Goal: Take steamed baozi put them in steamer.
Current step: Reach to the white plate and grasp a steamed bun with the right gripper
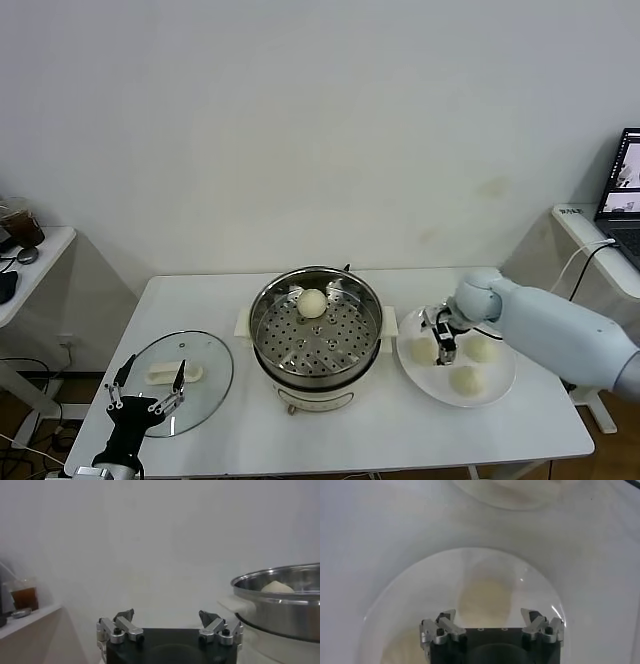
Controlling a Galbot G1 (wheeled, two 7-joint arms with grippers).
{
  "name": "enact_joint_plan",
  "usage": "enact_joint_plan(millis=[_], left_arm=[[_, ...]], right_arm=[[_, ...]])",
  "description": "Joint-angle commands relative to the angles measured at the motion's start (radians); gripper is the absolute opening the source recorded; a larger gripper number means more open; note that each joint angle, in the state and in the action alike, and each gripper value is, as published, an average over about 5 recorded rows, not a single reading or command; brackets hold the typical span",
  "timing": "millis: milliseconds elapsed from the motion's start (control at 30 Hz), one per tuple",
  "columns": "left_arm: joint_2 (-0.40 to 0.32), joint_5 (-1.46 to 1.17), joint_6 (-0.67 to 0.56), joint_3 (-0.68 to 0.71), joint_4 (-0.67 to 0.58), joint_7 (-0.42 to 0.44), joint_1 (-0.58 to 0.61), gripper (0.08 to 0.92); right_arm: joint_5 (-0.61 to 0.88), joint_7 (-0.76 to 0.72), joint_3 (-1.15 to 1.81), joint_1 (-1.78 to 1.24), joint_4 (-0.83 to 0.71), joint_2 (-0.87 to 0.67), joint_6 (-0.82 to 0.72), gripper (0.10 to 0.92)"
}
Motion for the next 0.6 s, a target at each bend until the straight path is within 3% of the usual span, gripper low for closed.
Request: enact_joint_plan(millis=[33, 200, 600], left_arm=[[-0.001, 0.001, 0.0, 0.001, 0.003, -0.001, -0.001, 0.823], [0.0, 0.001, 0.0, 0.001, 0.001, -0.001, -0.002, 0.823], [0.012, -0.004, 0.001, 0.005, -0.008, 0.001, -0.006, 0.823]], right_arm=[[-0.024, -0.012, 0.034, -0.043, -0.064, 0.06, -0.005, 0.823], [-0.022, -0.024, 0.034, -0.037, -0.053, 0.05, -0.013, 0.782], [0.123, -0.062, -0.043, 0.222, 0.111, -0.127, -0.038, 0.471]])
